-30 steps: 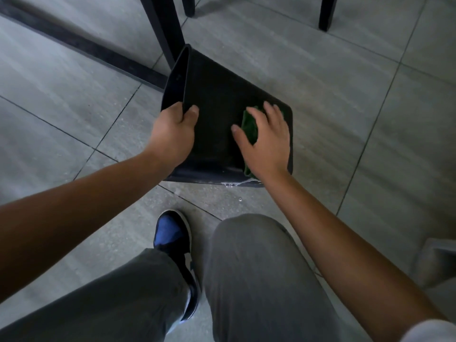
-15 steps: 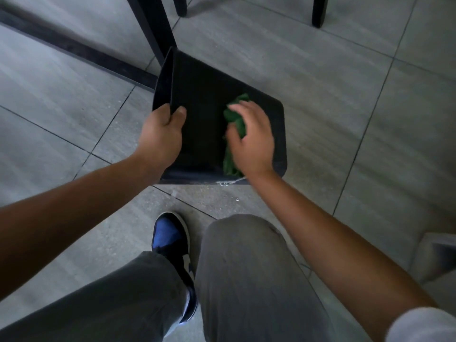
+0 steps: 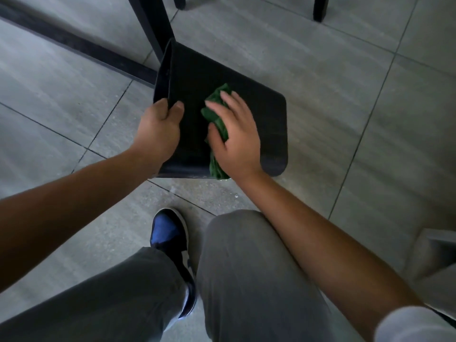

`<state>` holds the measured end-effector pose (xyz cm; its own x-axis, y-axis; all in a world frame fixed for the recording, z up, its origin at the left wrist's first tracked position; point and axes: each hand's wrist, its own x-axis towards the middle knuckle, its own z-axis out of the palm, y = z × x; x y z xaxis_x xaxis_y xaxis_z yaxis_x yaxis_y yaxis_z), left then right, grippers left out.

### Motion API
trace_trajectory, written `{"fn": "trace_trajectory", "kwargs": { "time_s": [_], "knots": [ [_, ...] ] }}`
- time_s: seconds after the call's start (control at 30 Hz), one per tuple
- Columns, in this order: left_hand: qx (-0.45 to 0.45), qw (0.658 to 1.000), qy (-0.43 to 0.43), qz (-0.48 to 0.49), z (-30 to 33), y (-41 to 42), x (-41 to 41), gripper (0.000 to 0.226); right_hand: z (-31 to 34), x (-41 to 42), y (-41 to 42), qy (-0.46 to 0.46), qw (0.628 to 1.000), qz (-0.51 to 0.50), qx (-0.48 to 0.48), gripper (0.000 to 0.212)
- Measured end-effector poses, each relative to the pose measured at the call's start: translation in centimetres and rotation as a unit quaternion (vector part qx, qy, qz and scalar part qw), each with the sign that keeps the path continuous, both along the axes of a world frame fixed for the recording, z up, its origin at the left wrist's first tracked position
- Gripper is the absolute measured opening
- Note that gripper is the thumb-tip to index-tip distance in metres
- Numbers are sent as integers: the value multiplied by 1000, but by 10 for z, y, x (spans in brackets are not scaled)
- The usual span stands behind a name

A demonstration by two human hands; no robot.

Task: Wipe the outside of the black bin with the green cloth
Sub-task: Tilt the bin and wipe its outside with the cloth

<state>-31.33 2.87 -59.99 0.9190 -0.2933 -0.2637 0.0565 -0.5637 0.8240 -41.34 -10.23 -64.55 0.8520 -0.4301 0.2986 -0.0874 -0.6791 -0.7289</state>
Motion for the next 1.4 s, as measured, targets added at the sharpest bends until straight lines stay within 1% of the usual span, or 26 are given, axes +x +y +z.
{"fn": "trace_trajectory", "kwargs": {
  "time_s": [0.07,0.13,0.23,0.3,0.33,0.37,0.43,0.5,0.53,0.6,0.67,0.73,0.77,0.83,0.9,0.93,0.97,1.0,1.03,1.1,1.13,1.2,1.23,1.27,1.3,1.4],
  "knots": [
    [28,999,15,2,-2,13,2,24,-14,-1,-23,50,996,-66,26,38],
    [32,999,33,2,-2,20,1,30,-26,-3,-59,129,985,-116,23,39],
    [32,999,22,-6,1,18,3,30,-35,-1,-106,226,964,-137,26,40],
    [33,999,16,-8,2,16,4,27,-32,-1,-118,258,952,-160,34,39],
    [32,999,19,-7,1,16,5,27,-26,-1,-117,248,953,-171,34,39],
    [28,999,25,-6,0,17,5,26,-18,0,-111,216,959,-180,35,39],
    [19,999,30,4,-4,17,4,26,4,4,-84,111,979,-161,52,40],
    [19,1000,17,9,-5,14,4,25,24,10,-47,8,994,-83,74,38],
    [19,1000,5,10,-4,11,4,25,31,12,-28,-26,995,-42,87,34],
    [15,1000,-6,14,-3,9,6,26,39,12,1,-60,993,11,98,27],
    [17,1000,-2,11,-1,13,8,29,34,5,11,-46,996,32,68,27],
    [32,999,3,-2,0,19,10,31,15,-10,4,17,999,32,-1,33],
    [37,999,7,-5,0,21,11,30,4,-16,-9,56,998,13,-25,35],
    [40,999,8,-2,-1,24,8,27,-18,-20,-47,136,988,-76,-17,31],
    [31,999,12,-6,0,20,3,25,-30,-18,-94,215,961,-172,27,24],
    [23,1000,17,-12,0,16,1,24,-32,-17,-111,239,949,-201,52,21],
    [19,999,21,-18,2,12,1,23,-32,-16,-118,244,944,-211,67,19],
    [18,999,22,-23,4,8,2,23,-28,-14,-112,234,949,-201,66,18],
    [18,999,20,-28,6,4,4,23,-22,-13,-94,207,961,-175,49,19],
    [16,999,13,-33,8,0,8,24,-10,-13,-43,109,989,-100,7,23],
    [16,999,10,-33,8,-1,9,26,-5,-14,-21,58,996,-61,1,25],
    [18,999,12,-29,7,-2,10,29,-5,-15,-6,-11,1000,-10,1,29],
    [21,999,14,-28,5,-1,11,30,-10,-14,-13,-24,1000,-12,10,29],
    [26,999,17,-28,5,1,11,31,-17,-13,-25,-14,999,-38,24,29],
    [28,999,18,-30,4,2,11,31,-24,-14,-40,14,996,-79,38,29],
    [27,999,14,-29,3,6,10,27,-47,-14,-91,131,972,-188,54,28]
  ]
}}
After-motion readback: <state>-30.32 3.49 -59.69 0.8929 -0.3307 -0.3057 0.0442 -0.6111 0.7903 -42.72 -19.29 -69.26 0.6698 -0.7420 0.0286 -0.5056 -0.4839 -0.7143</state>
